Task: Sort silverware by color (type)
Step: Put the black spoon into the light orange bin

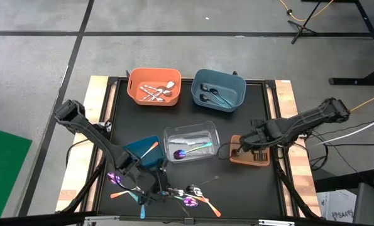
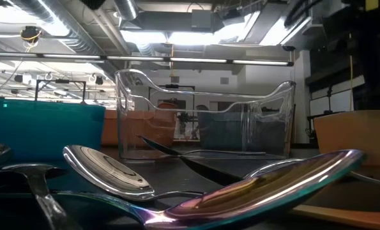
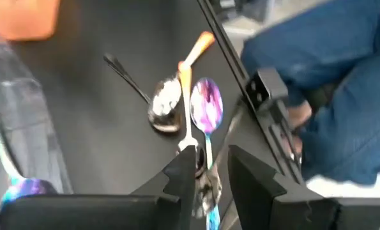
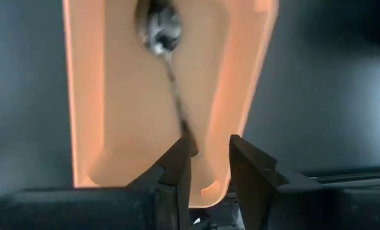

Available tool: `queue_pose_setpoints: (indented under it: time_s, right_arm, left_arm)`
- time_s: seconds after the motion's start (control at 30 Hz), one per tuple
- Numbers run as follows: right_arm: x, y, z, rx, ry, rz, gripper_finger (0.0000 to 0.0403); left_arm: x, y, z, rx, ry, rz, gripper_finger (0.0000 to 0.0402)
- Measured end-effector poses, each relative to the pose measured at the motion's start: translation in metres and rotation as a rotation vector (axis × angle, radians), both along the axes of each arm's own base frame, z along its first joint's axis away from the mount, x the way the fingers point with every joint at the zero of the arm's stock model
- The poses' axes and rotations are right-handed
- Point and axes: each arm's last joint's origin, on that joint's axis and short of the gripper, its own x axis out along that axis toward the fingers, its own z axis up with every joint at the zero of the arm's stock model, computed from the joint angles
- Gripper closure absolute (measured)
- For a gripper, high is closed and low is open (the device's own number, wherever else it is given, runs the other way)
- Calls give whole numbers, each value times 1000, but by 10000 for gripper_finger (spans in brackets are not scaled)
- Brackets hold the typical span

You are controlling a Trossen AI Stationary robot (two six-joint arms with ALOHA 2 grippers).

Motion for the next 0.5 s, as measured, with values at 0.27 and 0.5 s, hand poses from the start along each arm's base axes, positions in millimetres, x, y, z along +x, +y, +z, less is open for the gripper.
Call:
queue_pose_setpoints:
  time_s: [0.27, 0.5]
  right_arm:
    - [-9, -7, 19, -30, -239, -127, 308]
    - [9, -2, 27, 5, -463, -98, 308]
  left_arm:
    - [5, -9, -35, 34, 156, -87, 317]
    - [1, -7, -59, 169, 277, -145, 317]
